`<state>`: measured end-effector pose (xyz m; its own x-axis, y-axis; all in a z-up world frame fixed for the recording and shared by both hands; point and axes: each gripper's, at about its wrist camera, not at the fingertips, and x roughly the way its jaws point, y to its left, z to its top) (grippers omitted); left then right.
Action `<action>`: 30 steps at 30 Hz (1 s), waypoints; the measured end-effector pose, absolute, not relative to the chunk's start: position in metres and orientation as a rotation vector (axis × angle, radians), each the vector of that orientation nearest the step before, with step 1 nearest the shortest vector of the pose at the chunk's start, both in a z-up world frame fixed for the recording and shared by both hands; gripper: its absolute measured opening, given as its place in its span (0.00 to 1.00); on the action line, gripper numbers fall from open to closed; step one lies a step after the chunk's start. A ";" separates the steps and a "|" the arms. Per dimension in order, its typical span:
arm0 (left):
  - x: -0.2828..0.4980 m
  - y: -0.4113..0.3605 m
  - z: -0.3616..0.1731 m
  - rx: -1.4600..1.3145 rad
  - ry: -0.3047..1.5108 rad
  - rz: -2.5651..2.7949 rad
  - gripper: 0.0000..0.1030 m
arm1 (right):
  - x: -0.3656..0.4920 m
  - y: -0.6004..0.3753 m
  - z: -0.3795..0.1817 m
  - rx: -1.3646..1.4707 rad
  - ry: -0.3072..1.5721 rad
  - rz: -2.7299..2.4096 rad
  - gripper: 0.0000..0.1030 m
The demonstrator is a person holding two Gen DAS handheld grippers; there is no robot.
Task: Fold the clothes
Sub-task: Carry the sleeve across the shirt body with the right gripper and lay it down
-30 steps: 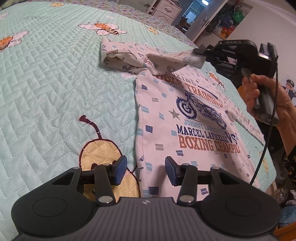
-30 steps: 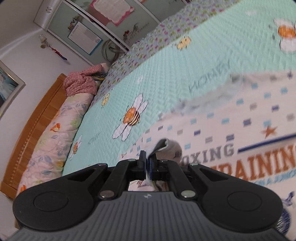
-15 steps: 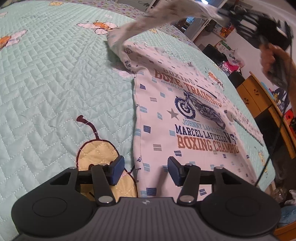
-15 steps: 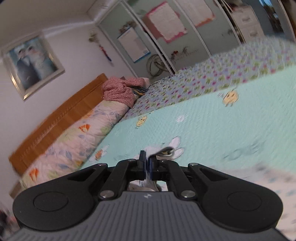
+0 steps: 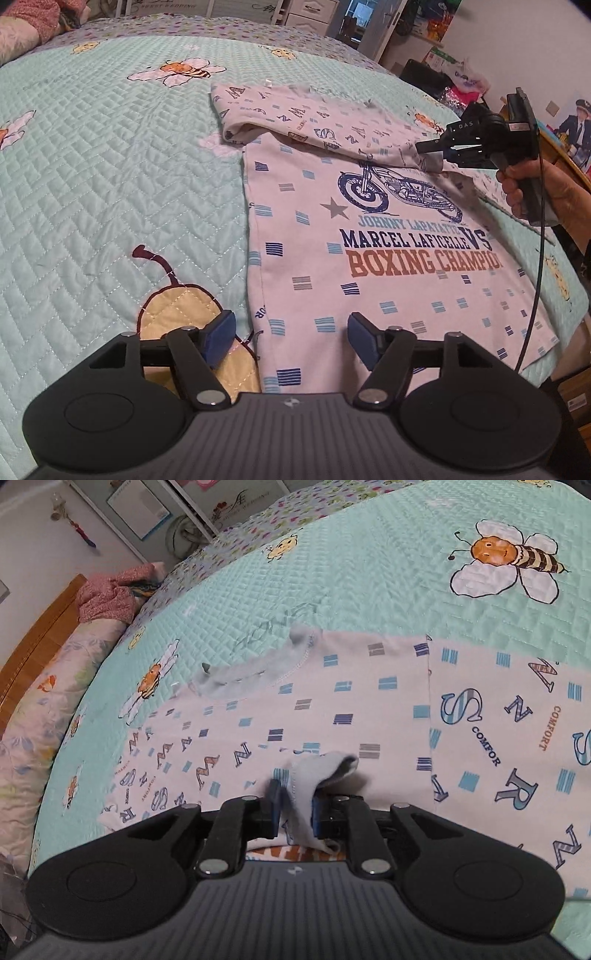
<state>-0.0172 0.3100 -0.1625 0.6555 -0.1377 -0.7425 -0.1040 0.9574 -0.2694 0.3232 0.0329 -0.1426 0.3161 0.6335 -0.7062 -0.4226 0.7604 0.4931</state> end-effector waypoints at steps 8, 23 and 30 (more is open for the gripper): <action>-0.015 0.303 -0.162 -0.266 0.872 -0.009 0.74 | 0.327 0.031 -0.100 0.178 0.936 0.751 0.04; -0.014 0.300 -0.163 -0.258 0.878 -0.015 0.78 | 0.343 -0.021 -0.160 0.533 1.140 0.670 0.42; -0.013 0.295 -0.163 -0.231 0.884 -0.016 0.81 | 0.335 0.000 -0.148 0.325 1.076 0.650 0.11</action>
<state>-0.0127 0.2954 -0.1629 0.6357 -0.1092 -0.7642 -0.0812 0.9750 -0.2069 0.3347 -0.0004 -0.1477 0.3147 0.6340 -0.7064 -0.3306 0.7709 0.5445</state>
